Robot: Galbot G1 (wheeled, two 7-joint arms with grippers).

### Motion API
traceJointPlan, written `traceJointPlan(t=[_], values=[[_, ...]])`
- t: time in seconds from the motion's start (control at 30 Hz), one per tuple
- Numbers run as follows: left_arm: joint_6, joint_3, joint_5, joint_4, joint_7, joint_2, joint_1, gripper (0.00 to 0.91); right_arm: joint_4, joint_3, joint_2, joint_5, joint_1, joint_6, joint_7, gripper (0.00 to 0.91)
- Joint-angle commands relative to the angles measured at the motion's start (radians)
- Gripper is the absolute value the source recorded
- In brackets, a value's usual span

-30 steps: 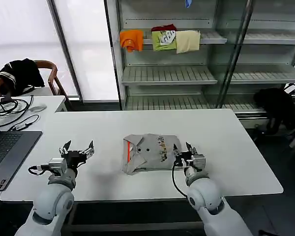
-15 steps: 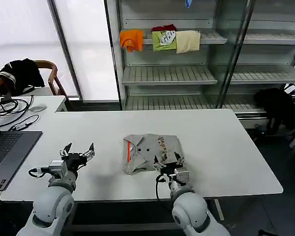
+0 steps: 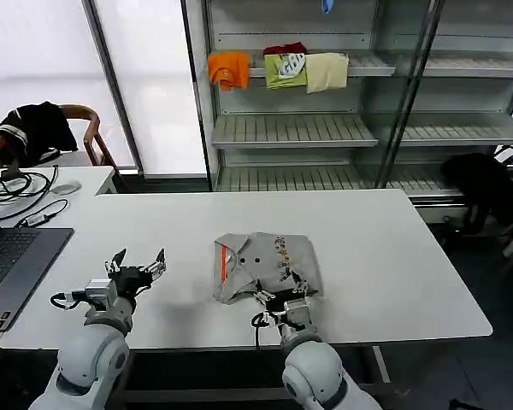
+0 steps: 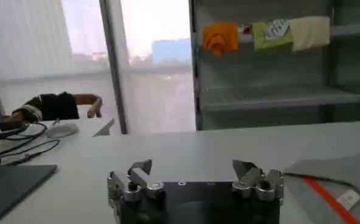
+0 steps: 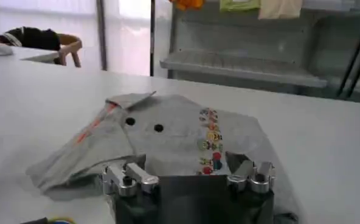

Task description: Fold and organize the clothes.

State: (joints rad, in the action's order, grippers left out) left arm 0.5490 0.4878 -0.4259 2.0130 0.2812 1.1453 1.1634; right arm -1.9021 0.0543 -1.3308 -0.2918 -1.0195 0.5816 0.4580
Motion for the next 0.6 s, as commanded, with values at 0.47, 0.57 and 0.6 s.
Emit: traceJointPlan(t=[0.47, 0.57, 0.6], values=[[0.004, -0.006, -0.004, 0.009, 0.000, -0.004, 0.006, 0.907, -0.064, -0.101, 0.018, -0.098, 0.032, 0.001, 0.009, 0.907], [0.005, -0.010, -0.003, 0.011, 0.002, 0.002, 0.005, 0.907, -0.039, -0.120, -0.006, -0.122, 0.107, -0.002, 0.008, 0.907], [0.005, -0.010, -0.003, 0.013, 0.002, 0.004, 0.006, 0.907, -0.024, -0.124, -0.017, -0.118, 0.121, -0.002, 0.005, 0.907]])
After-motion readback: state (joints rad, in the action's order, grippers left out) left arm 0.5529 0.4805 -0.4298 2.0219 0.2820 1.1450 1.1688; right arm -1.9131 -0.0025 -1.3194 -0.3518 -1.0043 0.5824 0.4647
